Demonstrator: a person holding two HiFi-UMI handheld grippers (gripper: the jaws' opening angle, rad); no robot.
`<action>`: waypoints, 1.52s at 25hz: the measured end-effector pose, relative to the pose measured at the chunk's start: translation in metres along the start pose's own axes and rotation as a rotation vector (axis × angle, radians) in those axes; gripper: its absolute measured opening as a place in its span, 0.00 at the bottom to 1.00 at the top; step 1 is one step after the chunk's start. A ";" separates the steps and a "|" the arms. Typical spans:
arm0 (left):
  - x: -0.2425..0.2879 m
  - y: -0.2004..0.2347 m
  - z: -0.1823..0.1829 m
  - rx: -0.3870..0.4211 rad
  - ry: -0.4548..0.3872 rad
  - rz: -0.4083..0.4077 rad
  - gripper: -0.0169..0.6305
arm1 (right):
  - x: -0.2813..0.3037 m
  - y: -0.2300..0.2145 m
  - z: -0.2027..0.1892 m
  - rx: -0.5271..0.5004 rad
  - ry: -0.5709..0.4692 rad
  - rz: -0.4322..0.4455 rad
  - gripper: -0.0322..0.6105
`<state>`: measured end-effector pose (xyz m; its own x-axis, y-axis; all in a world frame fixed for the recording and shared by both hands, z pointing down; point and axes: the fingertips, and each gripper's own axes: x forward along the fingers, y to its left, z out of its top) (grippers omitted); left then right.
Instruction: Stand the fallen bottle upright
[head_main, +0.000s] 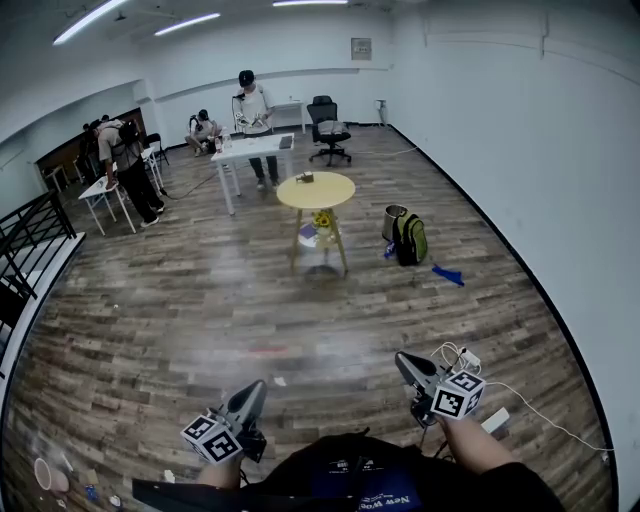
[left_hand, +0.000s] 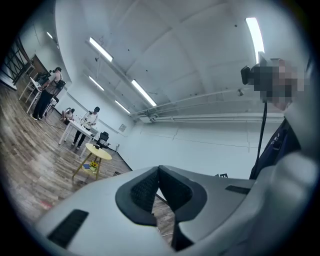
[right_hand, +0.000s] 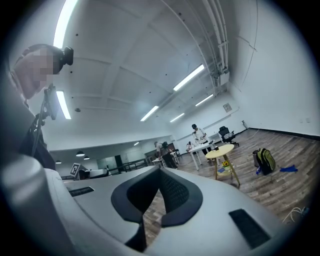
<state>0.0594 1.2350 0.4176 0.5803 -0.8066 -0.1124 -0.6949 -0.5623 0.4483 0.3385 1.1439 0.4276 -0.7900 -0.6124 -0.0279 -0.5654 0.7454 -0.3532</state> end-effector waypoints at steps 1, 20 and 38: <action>-0.002 0.001 0.003 -0.001 0.001 -0.002 0.03 | 0.002 0.002 0.001 0.000 -0.001 -0.001 0.07; -0.098 0.121 0.080 -0.015 -0.024 -0.009 0.03 | 0.145 0.085 -0.009 -0.028 -0.028 -0.022 0.07; 0.074 0.130 0.076 0.006 -0.037 0.019 0.03 | 0.187 -0.064 0.043 0.001 0.011 0.074 0.07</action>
<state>-0.0202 1.0888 0.4005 0.5507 -0.8233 -0.1371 -0.7083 -0.5479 0.4450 0.2369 0.9706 0.4051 -0.8326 -0.5522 -0.0435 -0.5047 0.7886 -0.3513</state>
